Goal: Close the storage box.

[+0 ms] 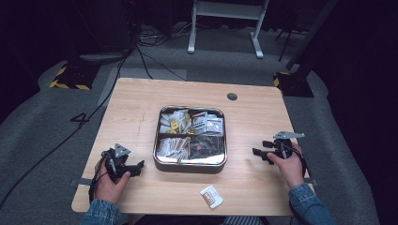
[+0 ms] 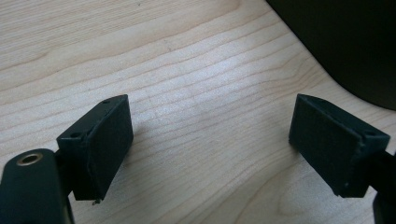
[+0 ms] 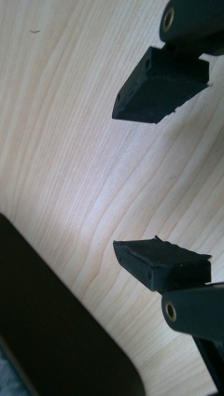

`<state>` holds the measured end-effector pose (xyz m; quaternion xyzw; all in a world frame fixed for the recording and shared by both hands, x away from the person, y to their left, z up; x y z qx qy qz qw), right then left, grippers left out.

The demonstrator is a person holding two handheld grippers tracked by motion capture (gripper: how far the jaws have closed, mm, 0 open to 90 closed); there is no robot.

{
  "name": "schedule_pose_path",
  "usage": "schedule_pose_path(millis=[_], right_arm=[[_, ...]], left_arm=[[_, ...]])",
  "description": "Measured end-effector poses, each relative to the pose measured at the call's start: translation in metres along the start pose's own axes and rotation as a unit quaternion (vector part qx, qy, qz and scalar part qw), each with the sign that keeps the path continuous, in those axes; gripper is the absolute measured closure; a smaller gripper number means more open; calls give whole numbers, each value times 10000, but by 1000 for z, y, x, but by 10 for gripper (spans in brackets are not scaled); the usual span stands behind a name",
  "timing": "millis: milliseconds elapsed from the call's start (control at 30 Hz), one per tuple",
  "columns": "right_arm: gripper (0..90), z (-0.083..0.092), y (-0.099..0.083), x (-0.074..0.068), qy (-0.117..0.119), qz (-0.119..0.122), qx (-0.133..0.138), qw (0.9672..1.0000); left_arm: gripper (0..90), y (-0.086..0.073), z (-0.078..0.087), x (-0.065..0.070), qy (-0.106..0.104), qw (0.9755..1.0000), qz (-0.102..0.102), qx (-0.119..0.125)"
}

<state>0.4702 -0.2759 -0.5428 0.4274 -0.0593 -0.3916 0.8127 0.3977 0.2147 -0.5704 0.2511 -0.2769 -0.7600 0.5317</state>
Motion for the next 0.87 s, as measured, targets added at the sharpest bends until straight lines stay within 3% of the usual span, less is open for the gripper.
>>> schedule_pose_path(millis=[133,367,467,867], right_arm=[[271,-4,-7,9,-210,245,-136,9994],[152,-10,-14,14,-302,365,-240,9986],[122,-14,-13,18,-542,485,-199,9972],[98,-16,-13,18,-502,468,-224,9974]], left_arm=[[139,0,0,0,-7,10000,3,4],[139,0,0,0,-11,10000,4,-2],[139,0,0,0,-14,10000,1,-1],[137,1,-1,1,-21,10000,6,2]])
Point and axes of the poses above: each handheld gripper's, and its own axes: z roughly backward along the jaws, y roughly out of its top, x roughly to its right, the point moved 9 cm from there along -z, roughly forward along the jaws, and after that the axes turned 9 degrees about y, right-handed, at the moved point
